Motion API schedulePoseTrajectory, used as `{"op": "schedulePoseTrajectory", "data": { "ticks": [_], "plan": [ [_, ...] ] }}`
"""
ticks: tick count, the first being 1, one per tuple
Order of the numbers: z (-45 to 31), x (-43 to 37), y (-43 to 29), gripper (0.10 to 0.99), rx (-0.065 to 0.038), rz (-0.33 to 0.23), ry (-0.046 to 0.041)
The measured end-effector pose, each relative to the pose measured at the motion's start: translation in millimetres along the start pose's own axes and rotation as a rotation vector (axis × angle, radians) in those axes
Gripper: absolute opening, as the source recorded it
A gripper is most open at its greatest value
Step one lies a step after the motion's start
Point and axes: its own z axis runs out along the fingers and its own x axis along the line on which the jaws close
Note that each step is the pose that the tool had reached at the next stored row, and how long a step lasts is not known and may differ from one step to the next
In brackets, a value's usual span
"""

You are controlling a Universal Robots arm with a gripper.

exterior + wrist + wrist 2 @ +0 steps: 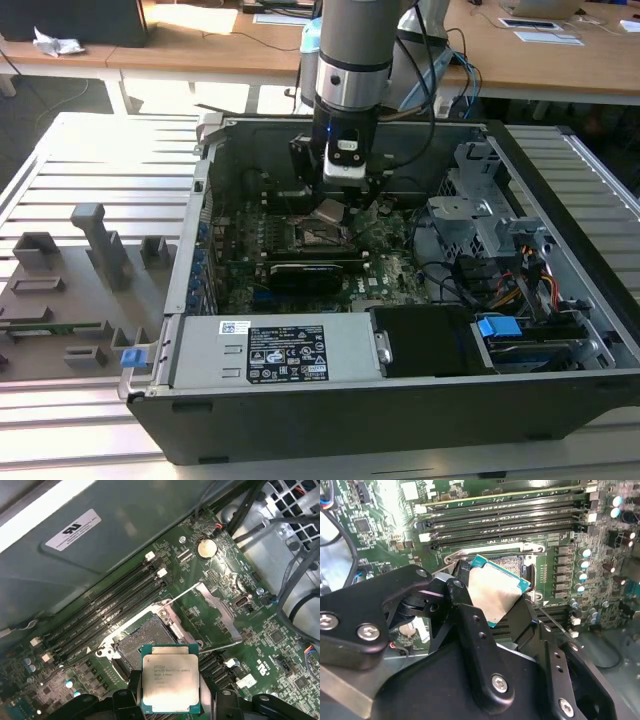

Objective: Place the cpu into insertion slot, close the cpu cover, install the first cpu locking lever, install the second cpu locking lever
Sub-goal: 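Place the cpu into insertion slot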

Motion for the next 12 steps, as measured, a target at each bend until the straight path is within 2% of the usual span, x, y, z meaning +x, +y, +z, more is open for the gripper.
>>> {"op": "schedulePoseTrajectory", "data": {
  "ticks": [3,12],
  "plan": [
    [0.4,0.0,0.0,0.545,0.001,0.056,-0.0003],
    [1.0,-0.2,0.1,0.545,0.003,0.16,-0.0006]
  ]
}}
